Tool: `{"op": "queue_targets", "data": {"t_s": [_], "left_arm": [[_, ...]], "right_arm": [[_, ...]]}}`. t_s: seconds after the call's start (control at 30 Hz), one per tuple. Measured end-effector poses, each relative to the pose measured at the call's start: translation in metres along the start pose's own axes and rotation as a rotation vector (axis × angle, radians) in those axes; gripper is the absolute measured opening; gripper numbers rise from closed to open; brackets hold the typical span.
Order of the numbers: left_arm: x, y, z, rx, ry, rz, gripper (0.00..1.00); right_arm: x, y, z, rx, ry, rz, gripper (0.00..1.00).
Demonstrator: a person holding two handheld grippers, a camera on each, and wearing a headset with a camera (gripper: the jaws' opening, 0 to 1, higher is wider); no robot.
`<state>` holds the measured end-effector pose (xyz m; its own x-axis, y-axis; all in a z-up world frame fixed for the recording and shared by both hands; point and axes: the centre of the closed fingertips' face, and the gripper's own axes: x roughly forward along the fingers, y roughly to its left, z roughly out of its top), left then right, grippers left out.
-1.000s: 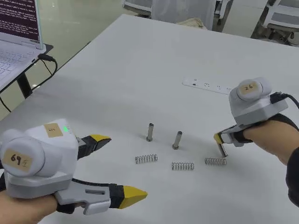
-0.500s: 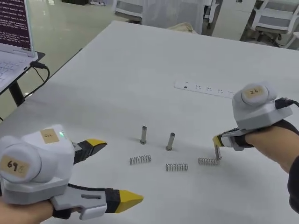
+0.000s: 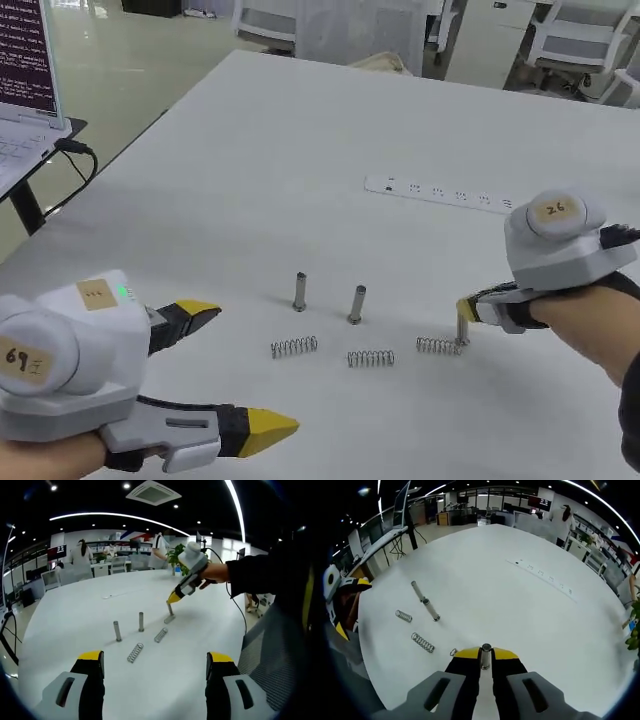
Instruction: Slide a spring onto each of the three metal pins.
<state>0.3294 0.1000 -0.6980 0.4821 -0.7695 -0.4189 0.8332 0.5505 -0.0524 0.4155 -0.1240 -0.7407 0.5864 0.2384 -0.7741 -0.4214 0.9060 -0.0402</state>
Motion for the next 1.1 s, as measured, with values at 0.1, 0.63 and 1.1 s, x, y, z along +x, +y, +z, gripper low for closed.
{"op": "queue_targets", "data": {"t_s": [0.1,0.63,1.1], "left_arm": [[0.0,0.0,-0.001,0.003,0.003,0.0,0.81],[0.001,-0.002,-0.001,0.008,0.006,-0.005,0.81],[0.001,-0.002,-0.001,0.007,0.007,-0.006,0.81]], "right_arm": [[-0.002,-0.002,-0.002,0.013,-0.008,-0.003,0.06],[-0.01,0.0,-0.013,0.035,-0.011,-0.01,0.06],[-0.01,0.0,-0.015,0.025,-0.01,-0.01,0.06]]}}
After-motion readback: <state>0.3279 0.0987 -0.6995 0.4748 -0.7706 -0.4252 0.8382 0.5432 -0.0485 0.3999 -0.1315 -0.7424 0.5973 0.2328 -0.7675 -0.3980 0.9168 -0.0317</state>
